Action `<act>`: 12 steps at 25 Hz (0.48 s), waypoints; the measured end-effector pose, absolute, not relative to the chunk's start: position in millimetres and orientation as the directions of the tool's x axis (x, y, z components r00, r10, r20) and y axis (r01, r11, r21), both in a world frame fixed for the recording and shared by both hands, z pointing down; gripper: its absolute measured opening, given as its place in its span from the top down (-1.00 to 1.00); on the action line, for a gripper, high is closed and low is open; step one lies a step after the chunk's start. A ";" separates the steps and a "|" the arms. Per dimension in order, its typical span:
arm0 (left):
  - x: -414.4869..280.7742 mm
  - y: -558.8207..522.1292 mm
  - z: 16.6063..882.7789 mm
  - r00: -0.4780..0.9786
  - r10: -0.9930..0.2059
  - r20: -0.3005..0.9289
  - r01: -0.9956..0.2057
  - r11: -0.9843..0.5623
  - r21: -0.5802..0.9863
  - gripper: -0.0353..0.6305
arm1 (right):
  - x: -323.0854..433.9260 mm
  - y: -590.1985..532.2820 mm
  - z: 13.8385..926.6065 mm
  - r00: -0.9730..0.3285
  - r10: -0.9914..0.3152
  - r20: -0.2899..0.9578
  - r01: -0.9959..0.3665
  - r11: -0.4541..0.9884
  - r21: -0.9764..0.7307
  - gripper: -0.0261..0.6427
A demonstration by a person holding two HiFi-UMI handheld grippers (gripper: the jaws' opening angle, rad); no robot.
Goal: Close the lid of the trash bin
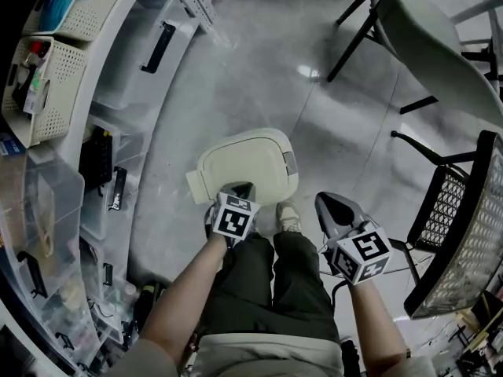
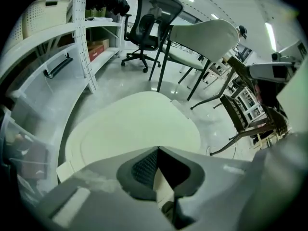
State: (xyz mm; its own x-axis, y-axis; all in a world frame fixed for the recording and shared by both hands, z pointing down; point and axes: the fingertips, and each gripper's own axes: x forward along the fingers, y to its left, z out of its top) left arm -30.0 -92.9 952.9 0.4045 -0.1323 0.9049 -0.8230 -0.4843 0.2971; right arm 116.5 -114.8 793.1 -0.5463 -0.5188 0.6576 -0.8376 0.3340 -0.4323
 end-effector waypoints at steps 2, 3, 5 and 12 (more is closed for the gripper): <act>-29.9 -96.3 957.7 0.419 -0.125 0.899 -0.826 -0.465 0.320 0.89 | 119.6 -112.6 801.0 -0.546 -0.517 0.659 -0.838 0.337 -0.430 0.91; -29.7 -98.2 957.5 0.427 -0.120 0.896 -0.824 -0.459 0.332 0.88 | 121.3 -111.4 804.8 -0.545 -0.515 0.662 -0.838 0.336 -0.429 0.91; -29.4 -99.9 954.3 0.425 -0.117 0.897 -0.822 -0.465 0.329 0.88 | 124.2 -109.7 809.2 -0.544 -0.511 0.665 -0.839 0.333 -0.430 0.91; -36.3 -110.0 901.0 0.425 -0.233 0.874 -0.827 -0.492 0.271 0.89 | 116.2 -112.4 770.7 -0.567 -0.509 0.648 -0.824 0.370 -0.430 0.91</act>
State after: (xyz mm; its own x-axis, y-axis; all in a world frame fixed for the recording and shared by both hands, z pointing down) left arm -36.3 -110.0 901.0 0.4253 -0.2334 0.8744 -0.8273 -0.4921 0.2710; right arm 116.2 -112.4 770.7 -0.5666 -0.5088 0.6482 -0.8237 0.3697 -0.4299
